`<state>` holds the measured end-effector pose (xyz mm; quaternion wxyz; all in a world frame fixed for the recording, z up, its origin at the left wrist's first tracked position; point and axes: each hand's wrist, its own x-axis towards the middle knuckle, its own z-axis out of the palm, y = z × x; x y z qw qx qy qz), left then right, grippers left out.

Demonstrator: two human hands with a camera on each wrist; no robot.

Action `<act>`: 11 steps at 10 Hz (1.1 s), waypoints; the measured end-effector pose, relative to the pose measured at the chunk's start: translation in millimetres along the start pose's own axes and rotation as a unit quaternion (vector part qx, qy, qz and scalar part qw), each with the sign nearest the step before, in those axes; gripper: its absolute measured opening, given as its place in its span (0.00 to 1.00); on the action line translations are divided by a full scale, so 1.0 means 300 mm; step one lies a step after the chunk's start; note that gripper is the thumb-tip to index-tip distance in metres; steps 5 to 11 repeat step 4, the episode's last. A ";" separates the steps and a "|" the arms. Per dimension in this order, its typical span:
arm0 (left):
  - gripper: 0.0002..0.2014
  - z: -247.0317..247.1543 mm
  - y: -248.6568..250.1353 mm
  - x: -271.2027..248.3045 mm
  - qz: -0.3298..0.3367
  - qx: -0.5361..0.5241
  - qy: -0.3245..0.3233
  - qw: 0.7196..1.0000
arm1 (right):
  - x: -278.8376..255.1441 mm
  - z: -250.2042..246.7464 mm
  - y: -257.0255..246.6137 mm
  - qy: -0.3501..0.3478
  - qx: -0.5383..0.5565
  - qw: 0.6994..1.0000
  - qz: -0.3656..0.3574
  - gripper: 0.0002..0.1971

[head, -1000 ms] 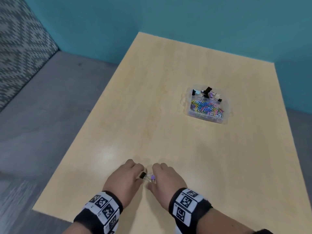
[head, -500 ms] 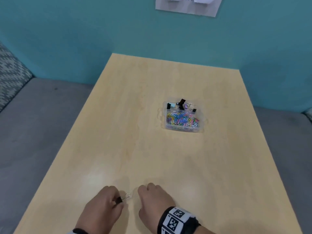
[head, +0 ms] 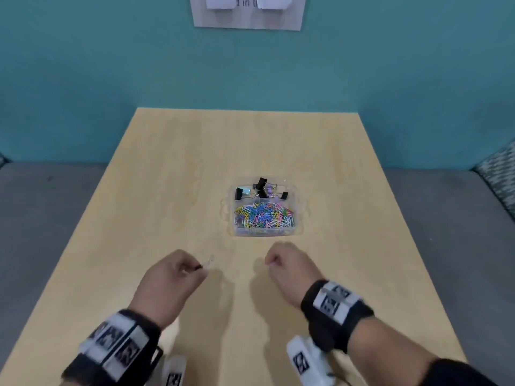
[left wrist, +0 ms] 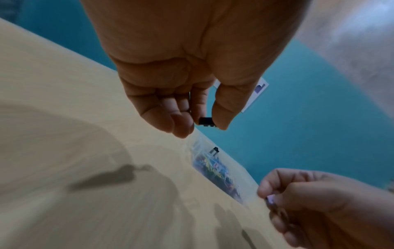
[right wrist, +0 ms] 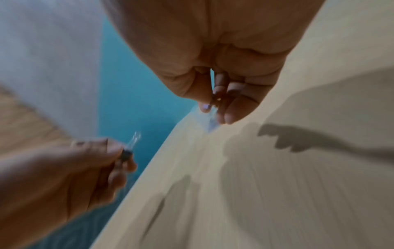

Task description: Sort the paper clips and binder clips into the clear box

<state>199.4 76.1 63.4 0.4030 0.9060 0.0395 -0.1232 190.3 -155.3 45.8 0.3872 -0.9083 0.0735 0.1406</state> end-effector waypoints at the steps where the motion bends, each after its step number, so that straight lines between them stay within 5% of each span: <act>1: 0.06 0.029 0.113 0.195 0.039 0.049 0.032 0.998 | 0.180 -0.132 0.010 0.071 0.053 0.995 0.044 0.08; 3: 0.15 0.066 0.321 0.413 0.092 -0.007 0.053 0.994 | 0.363 -0.285 -0.080 0.123 0.207 0.969 0.054 0.08; 4: 0.22 0.055 0.290 0.396 0.077 -0.071 0.086 0.991 | 0.362 -0.309 -0.057 0.108 0.175 0.978 0.025 0.14; 11: 0.22 0.055 0.290 0.396 0.077 -0.071 0.086 0.991 | 0.362 -0.309 -0.057 0.108 0.175 0.978 0.025 0.14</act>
